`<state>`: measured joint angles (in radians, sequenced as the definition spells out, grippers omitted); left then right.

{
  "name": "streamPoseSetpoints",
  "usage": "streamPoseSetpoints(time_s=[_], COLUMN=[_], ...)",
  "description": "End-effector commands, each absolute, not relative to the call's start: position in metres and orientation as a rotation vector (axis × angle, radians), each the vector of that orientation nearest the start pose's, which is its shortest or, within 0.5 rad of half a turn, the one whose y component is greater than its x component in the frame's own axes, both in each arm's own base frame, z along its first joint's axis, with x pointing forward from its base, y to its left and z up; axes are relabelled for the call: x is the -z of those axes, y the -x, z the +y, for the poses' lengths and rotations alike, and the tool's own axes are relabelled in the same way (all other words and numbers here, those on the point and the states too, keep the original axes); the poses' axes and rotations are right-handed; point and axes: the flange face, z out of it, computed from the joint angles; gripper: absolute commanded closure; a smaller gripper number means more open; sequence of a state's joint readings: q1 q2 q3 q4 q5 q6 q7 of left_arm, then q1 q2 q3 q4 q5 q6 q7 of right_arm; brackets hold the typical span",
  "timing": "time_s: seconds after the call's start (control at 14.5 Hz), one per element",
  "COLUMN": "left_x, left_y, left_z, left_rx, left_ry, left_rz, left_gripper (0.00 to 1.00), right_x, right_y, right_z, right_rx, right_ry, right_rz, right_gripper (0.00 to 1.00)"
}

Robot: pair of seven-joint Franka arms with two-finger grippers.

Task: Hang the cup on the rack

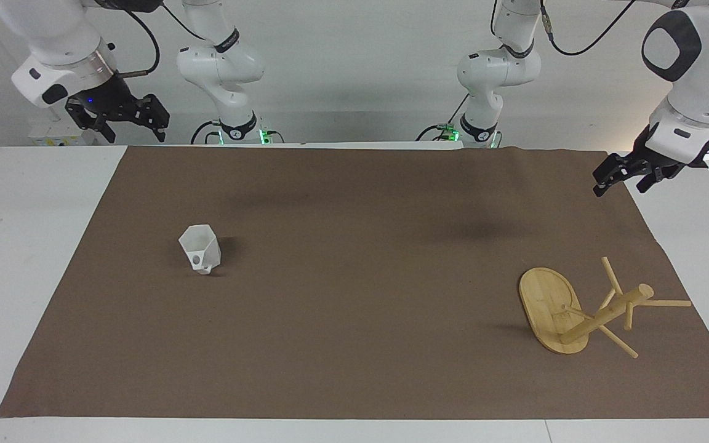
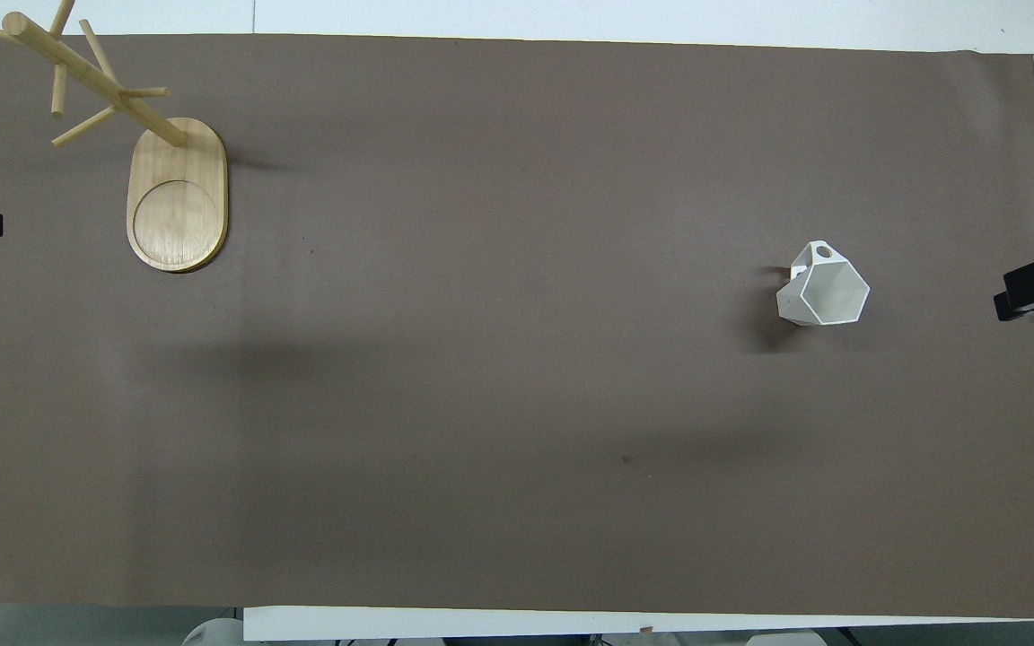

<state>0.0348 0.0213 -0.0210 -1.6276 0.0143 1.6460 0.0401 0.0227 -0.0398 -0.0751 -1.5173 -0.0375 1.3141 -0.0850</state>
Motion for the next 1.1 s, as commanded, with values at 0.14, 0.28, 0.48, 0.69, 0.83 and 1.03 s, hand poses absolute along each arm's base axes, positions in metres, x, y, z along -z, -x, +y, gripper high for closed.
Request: streamPoseSetpoints(time_s=[0.14, 0.28, 0.48, 0.69, 0.83, 1.03], left_x=[-0.594, -0.593, -0.594, -0.594, -0.594, -0.594], left_y=[-0.563, -0.56, -0.563, -0.563, -0.563, -0.563], left_z=[0.012, 0.009, 0.002, 0.002, 0.009, 0.012], left_rx=[-0.018, -0.044, -0.015, -0.015, -0.011, -0.011], left_ry=[3.111, 3.113, 3.111, 3.111, 3.113, 3.113], left_rz=[0.027, 0.031, 0.063, 0.058, 0.049, 0.032], left_gripper=[0.0, 0.0, 0.0, 0.0, 0.0, 0.0], right_x=[-0.653, -0.651, -0.648, -0.631, -0.611, -0.556], right_y=[-0.516, -0.514, -0.513, -0.519, -0.53, -0.554], right_z=[-0.035, -0.032, -0.031, -0.066, -0.104, -0.167], right_rx=[-0.246, -0.258, -0.248, -0.128, -0.05, 0.156], right_ry=[3.17, 3.168, 3.132, 2.973, 2.826, 2.529], right_rz=[-0.015, -0.03, -0.134, -0.593, -0.857, -1.164], right_gripper=[0.0, 0.0, 0.0, 0.0, 0.0, 0.0])
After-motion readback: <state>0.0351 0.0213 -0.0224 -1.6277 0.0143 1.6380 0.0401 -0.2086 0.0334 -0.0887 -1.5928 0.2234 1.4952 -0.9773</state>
